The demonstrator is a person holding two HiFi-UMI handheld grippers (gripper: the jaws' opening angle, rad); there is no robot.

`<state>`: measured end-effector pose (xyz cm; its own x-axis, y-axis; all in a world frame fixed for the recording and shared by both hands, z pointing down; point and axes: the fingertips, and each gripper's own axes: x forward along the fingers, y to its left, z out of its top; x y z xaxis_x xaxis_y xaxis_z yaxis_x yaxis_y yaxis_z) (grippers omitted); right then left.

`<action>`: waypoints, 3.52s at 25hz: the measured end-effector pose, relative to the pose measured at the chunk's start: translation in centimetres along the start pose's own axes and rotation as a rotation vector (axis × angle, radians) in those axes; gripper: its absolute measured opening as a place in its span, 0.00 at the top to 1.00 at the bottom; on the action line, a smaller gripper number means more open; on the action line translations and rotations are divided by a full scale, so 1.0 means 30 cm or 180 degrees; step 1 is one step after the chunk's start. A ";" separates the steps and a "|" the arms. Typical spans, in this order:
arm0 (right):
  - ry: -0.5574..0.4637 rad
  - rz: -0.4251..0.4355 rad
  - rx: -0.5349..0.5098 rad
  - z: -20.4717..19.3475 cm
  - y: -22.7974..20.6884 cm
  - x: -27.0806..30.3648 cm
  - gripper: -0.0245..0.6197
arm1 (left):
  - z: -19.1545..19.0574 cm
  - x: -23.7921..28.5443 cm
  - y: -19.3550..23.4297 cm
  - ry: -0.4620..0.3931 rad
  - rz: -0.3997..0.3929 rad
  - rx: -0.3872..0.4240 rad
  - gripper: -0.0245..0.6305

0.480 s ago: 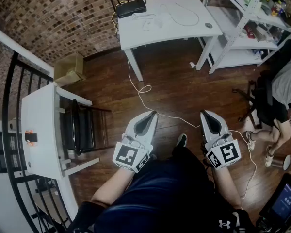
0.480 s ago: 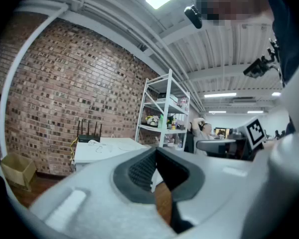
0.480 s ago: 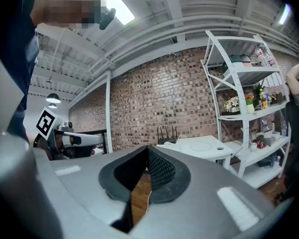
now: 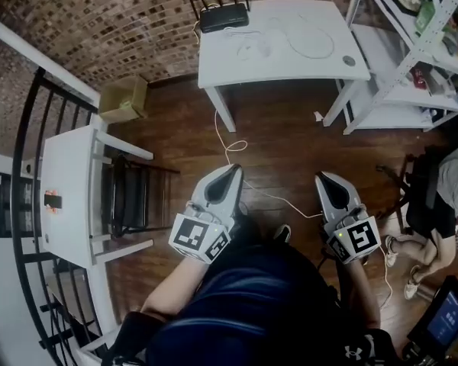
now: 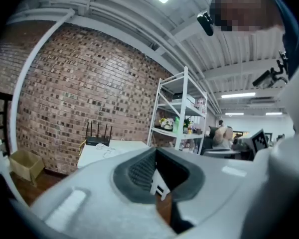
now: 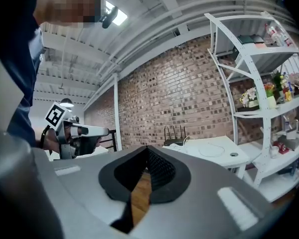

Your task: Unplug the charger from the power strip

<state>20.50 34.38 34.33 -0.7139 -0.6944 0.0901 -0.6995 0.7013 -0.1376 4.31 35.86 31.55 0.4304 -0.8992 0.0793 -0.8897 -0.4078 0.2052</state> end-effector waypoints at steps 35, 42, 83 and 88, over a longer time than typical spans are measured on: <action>0.0687 -0.0039 0.0354 -0.090 -0.700 1.204 0.85 | -0.028 0.989 0.775 0.0552 0.0031 -0.0134 0.78; 0.0950 0.0220 0.0368 -0.150 -0.846 1.373 0.70 | -0.113 1.202 0.882 0.0822 0.0359 0.0033 0.77; 0.2460 0.0054 -0.0466 -0.664 -0.902 1.787 0.75 | -0.718 1.588 1.157 0.2023 -0.0417 0.0568 0.74; 0.2529 0.0077 -0.0462 -0.648 -0.883 1.795 0.75 | -0.719 1.585 1.153 0.2014 -0.0422 0.0737 0.72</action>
<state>-0.06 -18.44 62.01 -0.5004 -0.3951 0.7704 -0.6419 0.7664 -0.0238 -2.72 -17.59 63.45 0.4813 -0.6023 0.6368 -0.8027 -0.5947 0.0442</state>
